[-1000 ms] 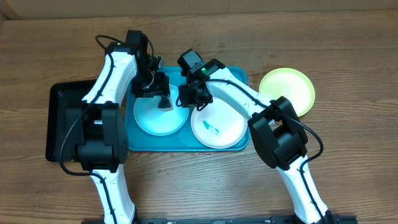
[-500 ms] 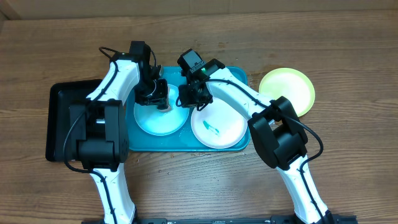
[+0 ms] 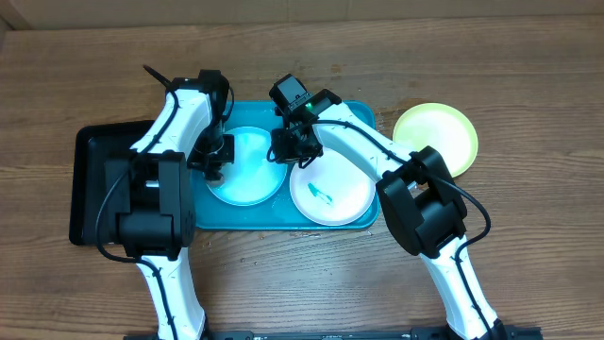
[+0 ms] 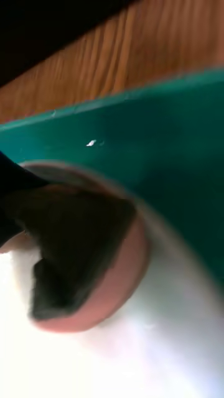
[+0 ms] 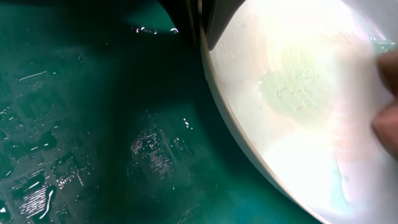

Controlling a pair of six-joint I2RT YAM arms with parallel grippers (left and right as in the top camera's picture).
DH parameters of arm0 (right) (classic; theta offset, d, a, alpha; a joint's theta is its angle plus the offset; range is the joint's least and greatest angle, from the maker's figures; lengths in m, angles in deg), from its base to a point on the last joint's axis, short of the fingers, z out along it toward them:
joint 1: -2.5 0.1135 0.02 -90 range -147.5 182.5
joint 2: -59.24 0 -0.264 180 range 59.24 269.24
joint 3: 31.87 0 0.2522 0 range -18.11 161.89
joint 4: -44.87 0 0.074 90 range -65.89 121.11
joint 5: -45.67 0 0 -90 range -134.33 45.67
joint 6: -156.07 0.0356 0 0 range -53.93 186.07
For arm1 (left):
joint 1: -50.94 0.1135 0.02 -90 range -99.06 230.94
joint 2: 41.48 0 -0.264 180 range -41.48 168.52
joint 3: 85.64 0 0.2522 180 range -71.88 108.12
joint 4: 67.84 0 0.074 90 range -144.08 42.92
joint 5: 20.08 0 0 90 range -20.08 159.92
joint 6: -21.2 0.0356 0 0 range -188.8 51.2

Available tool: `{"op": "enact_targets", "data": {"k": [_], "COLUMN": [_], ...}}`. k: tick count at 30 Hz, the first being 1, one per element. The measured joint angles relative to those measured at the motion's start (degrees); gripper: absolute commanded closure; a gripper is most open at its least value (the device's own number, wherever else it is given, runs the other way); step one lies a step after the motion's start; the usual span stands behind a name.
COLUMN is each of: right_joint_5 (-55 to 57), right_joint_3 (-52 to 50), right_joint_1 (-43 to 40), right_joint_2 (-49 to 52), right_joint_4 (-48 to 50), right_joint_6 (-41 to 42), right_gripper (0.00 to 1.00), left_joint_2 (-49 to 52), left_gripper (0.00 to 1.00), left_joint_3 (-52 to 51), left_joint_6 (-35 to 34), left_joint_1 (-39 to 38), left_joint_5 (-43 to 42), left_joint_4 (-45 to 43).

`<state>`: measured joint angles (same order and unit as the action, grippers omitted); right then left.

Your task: Clean dirty plates on tray and stack at the side

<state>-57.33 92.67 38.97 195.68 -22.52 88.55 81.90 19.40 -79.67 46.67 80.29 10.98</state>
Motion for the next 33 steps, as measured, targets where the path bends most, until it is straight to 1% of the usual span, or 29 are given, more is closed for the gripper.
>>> {"op": "enact_targets", "data": {"k": [2, 4, 6, 9, 11, 13, 17, 20, 25, 29, 33], "right_joint_5": [0.00, 0.09, 0.31, 0.35, 0.35, 0.35, 0.35, 0.28, 0.31, 0.31, 0.31], "right_joint_3": [0.00, 0.00, 0.00, 0.00, 0.02, 0.02, 0.04, 0.07, 0.11, 0.11, 0.11], "right_joint_1": [0.00, 0.00, -0.02, -0.04, -0.07, -0.04, -0.07, -0.31, -0.31, -0.31, -0.31], "right_joint_2": [0.00, 0.00, 0.00, 0.00, 0.00, 0.00, 0.00, 0.00, 0.00, 0.00, 0.00], "right_joint_4": [0.00, 0.02, -0.04, -0.04, -0.04, -0.04, -0.07, -0.44, -0.44, -0.46, -0.48], "right_joint_6": [-0.02, 0.00, 0.00, -0.02, 0.00, 0.00, 0.00, 0.20, 0.20, 0.20, 0.20], "right_gripper": [0.96, 0.96, 0.96, 0.96, 0.96, 0.96, 0.96, 0.96, 0.96, 0.96, 0.96], "left_joint_2": [0.00, 0.00, 0.00, 0.00, 0.02, 0.07, 0.09, 0.09, 0.20, 0.20, 0.20], "left_gripper": [0.96, 0.96, 0.96, 0.96, 0.96, 0.96, 0.95, 0.96, 0.96, 0.96, 0.96], "left_joint_3": [0.09, 0.22, 0.35, 0.46, 0.46, 0.48, 0.48, 0.50, 0.50, 0.50, 0.50], "left_joint_6": [-1.11, -1.60, -2.23, -2.73, -2.73, -2.43, -0.09, 0.81, 0.55, -1.90, -6.47], "left_joint_1": [-0.13, -0.13, -0.07, 0.28, -0.24, -1.25, -4.17, -5.60, -6.49, -6.21, -4.55], "left_joint_5": [-0.22, -2.45, -6.84, -16.31, -22.43, -26.03, -29.42, -26.91, -16.57, -6.75, 3.26], "left_joint_4": [-2.56, -5.05, -6.97, -8.98, -9.25, -9.01, -5.25, -1.49, 3.39, 5.11, 4.17]}}
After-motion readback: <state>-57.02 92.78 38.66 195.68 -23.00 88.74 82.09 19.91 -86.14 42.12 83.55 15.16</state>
